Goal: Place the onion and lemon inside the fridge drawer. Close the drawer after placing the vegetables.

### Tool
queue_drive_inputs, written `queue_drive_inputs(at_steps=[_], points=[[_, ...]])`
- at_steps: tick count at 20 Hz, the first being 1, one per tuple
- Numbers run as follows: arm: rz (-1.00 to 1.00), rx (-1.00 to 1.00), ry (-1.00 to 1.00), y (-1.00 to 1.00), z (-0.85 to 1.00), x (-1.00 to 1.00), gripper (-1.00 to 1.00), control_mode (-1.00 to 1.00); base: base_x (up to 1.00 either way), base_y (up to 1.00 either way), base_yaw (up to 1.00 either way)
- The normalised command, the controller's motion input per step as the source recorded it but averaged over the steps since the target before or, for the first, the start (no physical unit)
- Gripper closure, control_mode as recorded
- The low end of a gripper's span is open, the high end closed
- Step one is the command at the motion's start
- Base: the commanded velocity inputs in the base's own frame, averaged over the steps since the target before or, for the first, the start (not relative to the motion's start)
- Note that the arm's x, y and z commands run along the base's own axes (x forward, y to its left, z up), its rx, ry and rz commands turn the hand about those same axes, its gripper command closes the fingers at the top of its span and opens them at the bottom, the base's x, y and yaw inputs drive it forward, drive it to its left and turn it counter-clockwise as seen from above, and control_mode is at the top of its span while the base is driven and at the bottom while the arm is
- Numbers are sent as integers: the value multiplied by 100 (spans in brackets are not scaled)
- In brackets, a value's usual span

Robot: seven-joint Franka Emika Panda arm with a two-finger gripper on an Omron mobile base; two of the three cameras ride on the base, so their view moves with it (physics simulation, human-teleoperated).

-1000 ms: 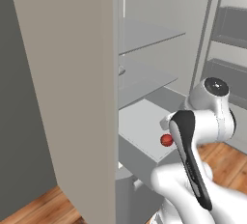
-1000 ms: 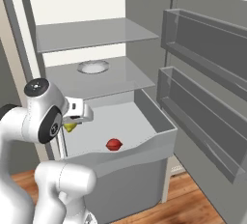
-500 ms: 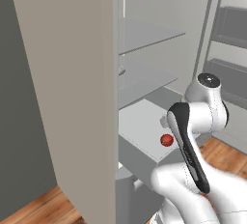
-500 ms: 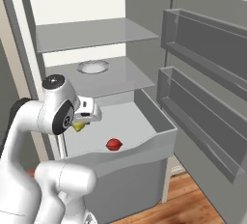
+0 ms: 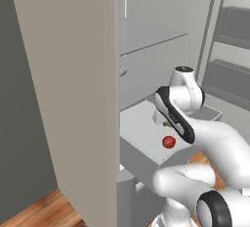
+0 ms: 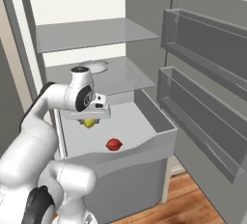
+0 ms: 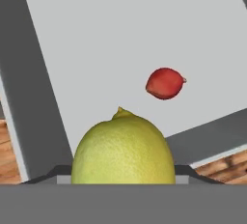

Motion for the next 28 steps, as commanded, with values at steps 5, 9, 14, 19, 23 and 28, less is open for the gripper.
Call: queue_drive_inputs(at_steps=[5, 9, 14, 19, 23, 28], points=[[0, 0, 4, 0, -67, 10, 100, -100, 0, 0, 0], [0, 0, 1, 0, -71, 0, 100, -100, 0, 0, 0], [0, 0, 0, -1, -61, 0, 100, -100, 0, 0, 0], [0, 0, 0, 0, -47, 0, 100, -100, 0, 0, 0], [3, -1, 0, 0, -41, 13, 100, -100, 0, 0, 0], [6, 0, 1, 0, -31, 5, 100, -100, 0, 0, 0]])
